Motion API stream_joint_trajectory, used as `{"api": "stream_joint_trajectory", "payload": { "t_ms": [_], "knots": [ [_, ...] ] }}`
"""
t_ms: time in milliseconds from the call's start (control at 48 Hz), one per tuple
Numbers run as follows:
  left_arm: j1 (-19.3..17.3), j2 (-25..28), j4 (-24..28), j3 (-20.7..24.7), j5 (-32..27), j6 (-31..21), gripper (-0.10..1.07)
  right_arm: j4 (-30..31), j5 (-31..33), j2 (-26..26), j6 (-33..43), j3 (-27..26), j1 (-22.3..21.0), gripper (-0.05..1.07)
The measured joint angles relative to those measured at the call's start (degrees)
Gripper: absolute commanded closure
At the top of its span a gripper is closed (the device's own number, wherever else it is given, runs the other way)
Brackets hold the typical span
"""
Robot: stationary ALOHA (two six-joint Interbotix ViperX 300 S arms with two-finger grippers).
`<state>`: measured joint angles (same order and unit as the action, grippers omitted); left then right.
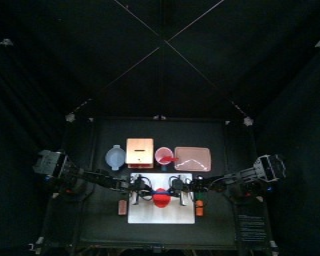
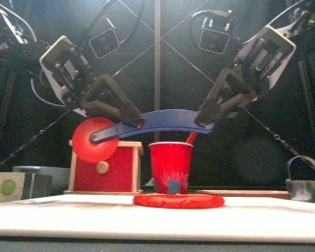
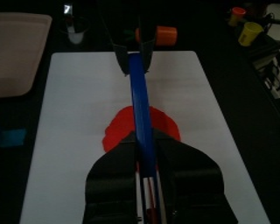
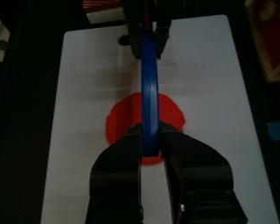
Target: Cut dough in half with pizza cutter
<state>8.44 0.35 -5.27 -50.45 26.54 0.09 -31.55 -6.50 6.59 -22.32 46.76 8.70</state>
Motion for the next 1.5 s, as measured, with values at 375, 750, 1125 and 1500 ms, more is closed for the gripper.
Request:
{"api": "stream_joint_trajectory", "payload": {
  "t_ms": [375,750,1125,1500],
  "knots": [
    [0.09,5.19,-0.35,1.05,-0.44,0.09,0.59,0.53,0.7,-3.34,0.0,-0.44,-0.09,0.64],
    [0.35,5.8,-1.14,2.11,-2.72,0.18,0.59,0.09,0.79,-4.92,0.18,-0.44,0.18,0.64],
    [0.35,7.29,-1.23,3.34,-2.9,0.18,0.59,-0.97,0.79,-5.19,0.18,-0.26,0.44,0.64],
    [0.62,10.37,-1.23,6.33,-2.9,0.0,0.59,-2.11,0.88,-5.19,0.18,1.76,1.05,0.64]
  ]
}}
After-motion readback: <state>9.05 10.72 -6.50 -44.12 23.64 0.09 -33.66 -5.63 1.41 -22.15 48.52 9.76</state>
